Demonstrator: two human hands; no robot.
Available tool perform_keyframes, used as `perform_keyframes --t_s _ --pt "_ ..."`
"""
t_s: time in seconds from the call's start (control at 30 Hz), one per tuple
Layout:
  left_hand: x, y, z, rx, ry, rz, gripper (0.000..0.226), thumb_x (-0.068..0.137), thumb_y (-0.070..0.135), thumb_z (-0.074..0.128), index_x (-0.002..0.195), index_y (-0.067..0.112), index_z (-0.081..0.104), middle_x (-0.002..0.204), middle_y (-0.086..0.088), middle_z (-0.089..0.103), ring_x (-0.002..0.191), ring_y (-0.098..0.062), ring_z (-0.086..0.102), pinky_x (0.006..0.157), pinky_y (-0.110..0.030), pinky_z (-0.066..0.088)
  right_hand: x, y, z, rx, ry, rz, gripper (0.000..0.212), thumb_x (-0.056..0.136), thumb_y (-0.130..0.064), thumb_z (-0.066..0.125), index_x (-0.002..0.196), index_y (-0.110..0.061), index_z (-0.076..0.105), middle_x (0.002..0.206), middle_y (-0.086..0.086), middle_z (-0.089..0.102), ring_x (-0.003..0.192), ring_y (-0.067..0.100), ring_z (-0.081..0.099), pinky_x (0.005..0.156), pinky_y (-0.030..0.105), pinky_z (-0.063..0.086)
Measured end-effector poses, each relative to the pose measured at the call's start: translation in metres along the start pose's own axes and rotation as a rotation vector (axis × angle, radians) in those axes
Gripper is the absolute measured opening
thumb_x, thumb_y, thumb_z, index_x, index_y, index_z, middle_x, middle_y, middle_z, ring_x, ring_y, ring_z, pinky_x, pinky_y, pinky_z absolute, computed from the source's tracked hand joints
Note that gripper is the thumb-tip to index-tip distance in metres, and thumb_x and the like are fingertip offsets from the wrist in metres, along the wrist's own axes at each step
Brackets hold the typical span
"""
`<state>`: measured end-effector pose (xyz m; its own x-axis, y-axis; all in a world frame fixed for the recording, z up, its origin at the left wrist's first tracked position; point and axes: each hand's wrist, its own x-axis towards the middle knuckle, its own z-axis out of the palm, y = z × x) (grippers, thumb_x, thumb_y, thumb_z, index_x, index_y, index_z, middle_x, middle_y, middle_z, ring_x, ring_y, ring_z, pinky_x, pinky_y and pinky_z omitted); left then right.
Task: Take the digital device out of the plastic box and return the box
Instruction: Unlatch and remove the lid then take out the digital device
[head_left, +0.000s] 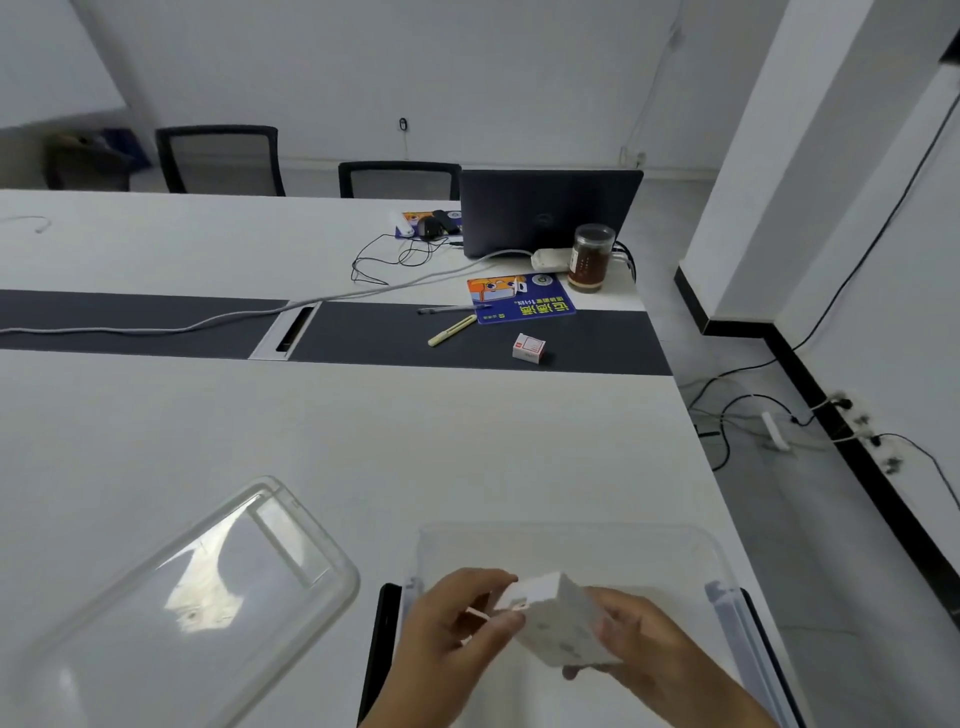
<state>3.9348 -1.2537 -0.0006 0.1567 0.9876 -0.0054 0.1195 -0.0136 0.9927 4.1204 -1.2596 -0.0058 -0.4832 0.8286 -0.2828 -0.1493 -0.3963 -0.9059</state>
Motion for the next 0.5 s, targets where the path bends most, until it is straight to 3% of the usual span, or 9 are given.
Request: perform_keyframes --t_s 0.1,0.2,0.27,0.33,0.43,0.5 --pt "-0.001 -0.002 0.004 -0.094 0.070 -0.091 0.025 0.048 0.040 0.063 0.061 0.020 0.067 0.052 -0.001 0.064 0.045 -0.004 0.054 0.044 -0.017 0.046 -0.002 0.006 0.003 0.067 0.127 0.001 0.084 0.032 -0.059 0.083 0.091 -0.003 0.063 0.070 0.008 0.073 0.065 0.016 0.066 0.055 0.023 0.052" --pt "-0.003 -0.005 0.006 -0.155 0.010 -0.173 0.036 0.045 0.039 0.065 0.072 0.015 0.066 0.053 -0.002 0.067 0.044 -0.009 0.055 0.046 -0.020 0.048 -0.001 0.009 0.005 0.062 0.281 -0.057 0.076 0.035 -0.060 0.081 0.083 -0.003 0.065 0.063 0.010 0.070 0.056 0.017 0.064 0.046 0.022 0.050" --pt "-0.006 -0.007 0.005 -0.204 -0.121 -0.205 0.047 0.045 0.029 0.069 0.089 0.016 0.065 0.065 -0.004 0.068 0.055 -0.010 0.060 0.055 -0.019 0.050 -0.001 0.009 0.005 0.083 0.317 -0.027 0.064 0.042 -0.055 0.076 0.084 -0.007 0.067 0.065 0.007 0.067 0.054 0.016 0.062 0.042 0.022 0.047" --pt "-0.007 -0.008 0.003 -0.220 -0.218 -0.197 0.060 0.044 0.019 0.072 0.102 0.013 0.060 0.079 -0.005 0.064 0.068 -0.009 0.063 0.063 -0.018 0.051 -0.003 0.009 0.004 0.104 0.297 0.018 0.070 0.036 -0.058 0.078 0.083 -0.008 0.069 0.064 0.006 0.067 0.053 0.016 0.061 0.038 0.023 0.045" --pt "-0.006 -0.012 0.003 -0.198 -0.235 -0.136 0.057 0.044 0.014 0.074 0.098 0.009 0.056 0.103 -0.010 0.061 0.091 -0.008 0.064 0.074 -0.019 0.052 -0.005 0.010 0.005 0.101 0.238 0.067 0.082 0.030 -0.064 0.079 0.086 -0.005 0.066 0.056 0.002 0.066 0.049 0.015 0.059 0.035 0.022 0.042" --pt "-0.006 -0.015 0.003 -0.206 -0.249 -0.113 0.055 0.046 0.011 0.074 0.095 0.005 0.051 0.122 -0.002 0.058 0.109 -0.007 0.059 0.083 -0.017 0.049 -0.005 0.010 0.006 0.082 0.208 0.083 0.084 0.033 -0.065 0.078 0.087 -0.002 0.063 0.055 0.000 0.063 0.048 0.014 0.057 0.035 0.021 0.041"
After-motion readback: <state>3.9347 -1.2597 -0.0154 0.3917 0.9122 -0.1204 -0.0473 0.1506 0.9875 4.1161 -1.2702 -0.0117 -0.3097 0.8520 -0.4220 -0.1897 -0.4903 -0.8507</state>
